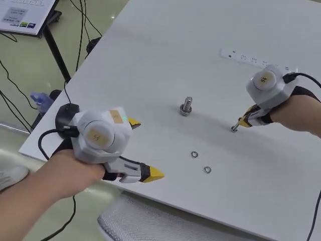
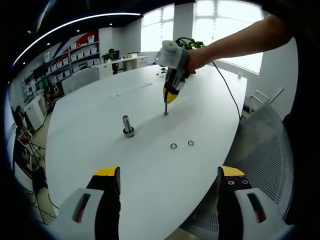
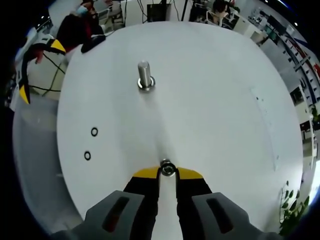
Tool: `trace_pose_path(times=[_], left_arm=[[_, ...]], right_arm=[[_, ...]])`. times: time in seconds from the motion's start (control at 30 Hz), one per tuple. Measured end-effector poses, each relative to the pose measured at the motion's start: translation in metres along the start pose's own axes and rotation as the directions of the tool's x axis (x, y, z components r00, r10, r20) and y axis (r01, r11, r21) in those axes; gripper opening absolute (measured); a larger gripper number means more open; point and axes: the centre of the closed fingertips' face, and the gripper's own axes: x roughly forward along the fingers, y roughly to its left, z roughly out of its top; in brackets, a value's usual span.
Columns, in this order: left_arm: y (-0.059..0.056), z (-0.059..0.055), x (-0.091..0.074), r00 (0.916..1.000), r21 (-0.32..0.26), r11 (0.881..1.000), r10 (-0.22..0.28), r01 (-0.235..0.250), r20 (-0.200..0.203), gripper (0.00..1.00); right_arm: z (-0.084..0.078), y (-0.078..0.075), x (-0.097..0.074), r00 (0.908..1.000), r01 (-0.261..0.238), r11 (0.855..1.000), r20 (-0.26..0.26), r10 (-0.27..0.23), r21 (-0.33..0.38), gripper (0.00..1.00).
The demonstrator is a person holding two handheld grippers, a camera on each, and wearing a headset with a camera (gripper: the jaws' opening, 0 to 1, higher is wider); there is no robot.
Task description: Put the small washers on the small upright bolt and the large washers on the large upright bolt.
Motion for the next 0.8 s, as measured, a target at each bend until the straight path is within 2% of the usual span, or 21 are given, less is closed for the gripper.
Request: trace_pose_path(times=[0.13, 0.8], left_arm=[[0.001, 0.000, 0.000, 1.0000, -0.002, 1.000, -0.002, 0.002, -0.001, 0.79], [0.002, -0.002, 0.004, 0.9999, -0.020, 1.000, -0.014, 0.014, -0.002, 0.78]], right_arm=[[-0.001, -0.003, 0.005, 1.0000, -0.001, 1.000, -0.005, 0.001, -0.004, 0.13], [-0.007, 0.004, 0.025, 0.9993, -0.023, 1.000, -0.029, 0.022, -0.009, 0.13]])
